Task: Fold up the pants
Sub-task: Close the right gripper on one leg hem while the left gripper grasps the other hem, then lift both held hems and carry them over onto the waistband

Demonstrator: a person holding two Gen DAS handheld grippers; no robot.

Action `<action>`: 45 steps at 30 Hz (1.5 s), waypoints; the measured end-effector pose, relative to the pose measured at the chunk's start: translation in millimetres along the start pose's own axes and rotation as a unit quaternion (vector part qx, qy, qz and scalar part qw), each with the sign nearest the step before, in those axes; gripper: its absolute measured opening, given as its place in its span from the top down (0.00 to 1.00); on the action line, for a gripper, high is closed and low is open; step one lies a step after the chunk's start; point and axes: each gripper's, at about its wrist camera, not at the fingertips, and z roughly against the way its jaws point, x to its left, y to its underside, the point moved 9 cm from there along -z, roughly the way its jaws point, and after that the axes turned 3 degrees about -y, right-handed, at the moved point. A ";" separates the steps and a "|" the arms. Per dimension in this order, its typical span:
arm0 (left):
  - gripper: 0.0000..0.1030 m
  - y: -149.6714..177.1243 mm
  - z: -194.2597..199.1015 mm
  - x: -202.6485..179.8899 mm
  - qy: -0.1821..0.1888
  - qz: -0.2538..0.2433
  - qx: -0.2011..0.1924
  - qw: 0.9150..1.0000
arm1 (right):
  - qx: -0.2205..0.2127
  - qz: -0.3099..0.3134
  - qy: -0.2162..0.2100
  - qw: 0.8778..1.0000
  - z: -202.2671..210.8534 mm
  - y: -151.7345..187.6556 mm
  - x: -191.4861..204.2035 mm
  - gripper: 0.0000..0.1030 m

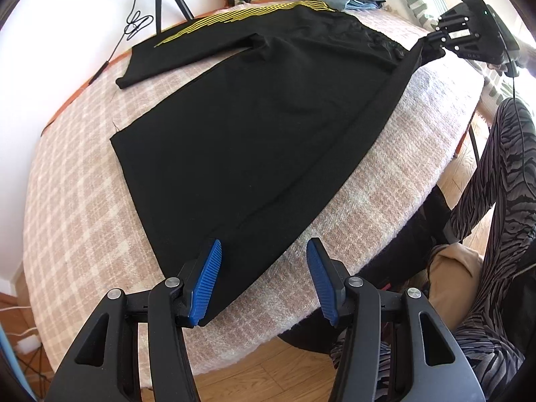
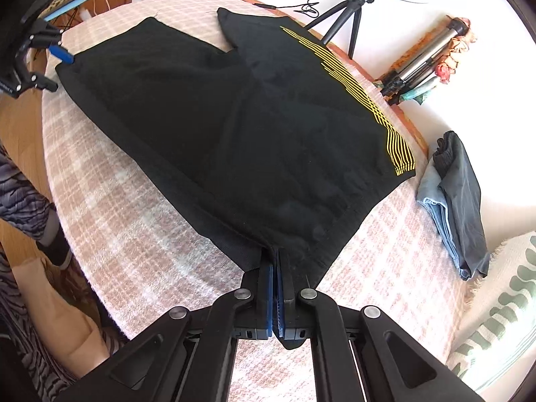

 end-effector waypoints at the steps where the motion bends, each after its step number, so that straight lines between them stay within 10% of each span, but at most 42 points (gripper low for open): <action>1: 0.49 1.4 -1.0 0.8 -0.009 -0.001 0.000 1.000 | -0.001 -0.003 0.001 1.000 0.6 -1.9 -2.8 1.00; 12: 0.47 6.0 -7.6 11.6 -0.040 0.003 0.004 0.999 | -0.004 -0.009 -0.007 1.000 0.1 3.6 -0.2 1.00; 16: 0.89 0.4 -7.4 14.9 -0.005 0.029 -0.006 1.000 | -0.012 -0.020 -0.009 1.000 3.3 5.2 2.0 1.00; 19: 0.96 -4.9 -4.8 22.6 0.002 0.057 -0.011 0.998 | -0.016 -0.026 -0.011 0.999 4.6 4.1 1.8 1.00; 33: 0.96 -40.2 -20.4 68.9 0.013 0.126 -0.025 0.992 | -0.008 -0.061 -0.009 0.998 -23.1 -8.7 -13.8 1.00; 38: 0.56 -34.5 -20.5 69.5 0.014 0.136 -0.019 0.990 | -0.004 -0.061 -0.011 0.998 -30.4 -7.1 -15.1 1.00; 45: 0.59 -32.2 -21.8 72.9 -0.009 0.128 -0.034 0.991 | -0.004 -0.064 -0.014 0.998 -34.0 -8.2 -14.8 1.00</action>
